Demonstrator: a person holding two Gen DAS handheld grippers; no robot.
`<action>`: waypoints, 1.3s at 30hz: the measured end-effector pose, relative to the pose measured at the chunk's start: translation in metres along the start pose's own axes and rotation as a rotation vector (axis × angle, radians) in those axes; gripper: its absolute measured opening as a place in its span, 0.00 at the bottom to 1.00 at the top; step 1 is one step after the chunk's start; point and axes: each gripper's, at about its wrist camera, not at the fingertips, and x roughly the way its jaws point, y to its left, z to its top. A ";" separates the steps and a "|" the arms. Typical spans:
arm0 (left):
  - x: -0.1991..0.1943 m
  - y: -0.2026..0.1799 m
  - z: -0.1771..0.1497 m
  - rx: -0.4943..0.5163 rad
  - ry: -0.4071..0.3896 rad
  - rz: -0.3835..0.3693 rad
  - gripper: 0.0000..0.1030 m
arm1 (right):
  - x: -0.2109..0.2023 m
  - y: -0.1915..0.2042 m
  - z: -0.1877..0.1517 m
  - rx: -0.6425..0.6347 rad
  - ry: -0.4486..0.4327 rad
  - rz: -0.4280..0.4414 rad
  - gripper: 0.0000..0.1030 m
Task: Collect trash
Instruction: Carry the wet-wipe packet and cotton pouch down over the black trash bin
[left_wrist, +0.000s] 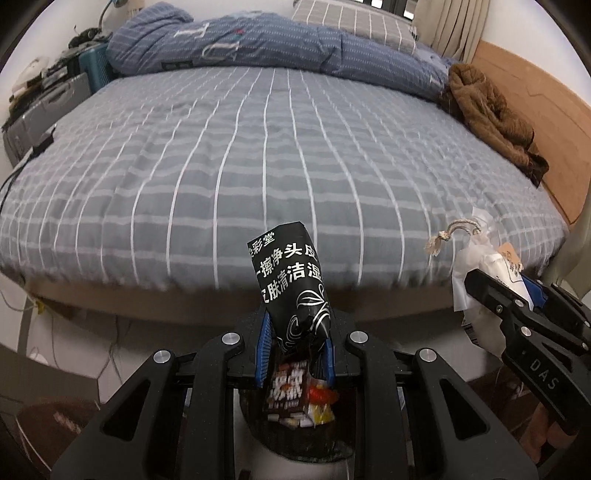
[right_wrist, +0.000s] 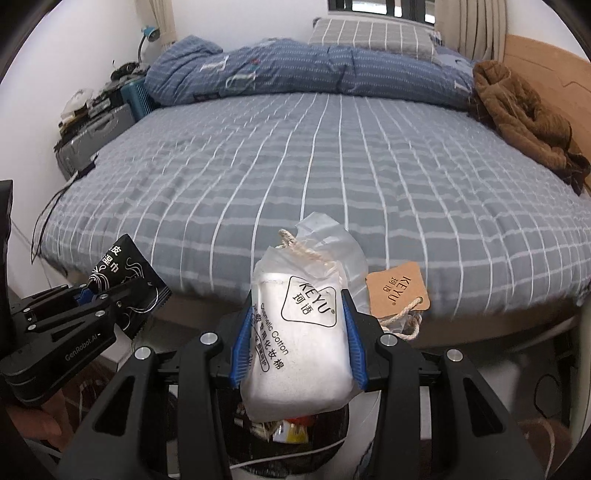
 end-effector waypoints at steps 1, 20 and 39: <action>0.001 0.001 -0.006 -0.001 0.012 0.003 0.21 | 0.001 0.002 -0.006 -0.003 0.013 0.000 0.40; 0.067 0.024 -0.059 -0.037 0.196 -0.015 0.21 | 0.065 0.004 -0.066 0.004 0.237 0.025 0.40; 0.109 0.053 -0.073 -0.075 0.272 0.029 0.21 | 0.131 0.031 -0.080 -0.074 0.351 0.050 0.50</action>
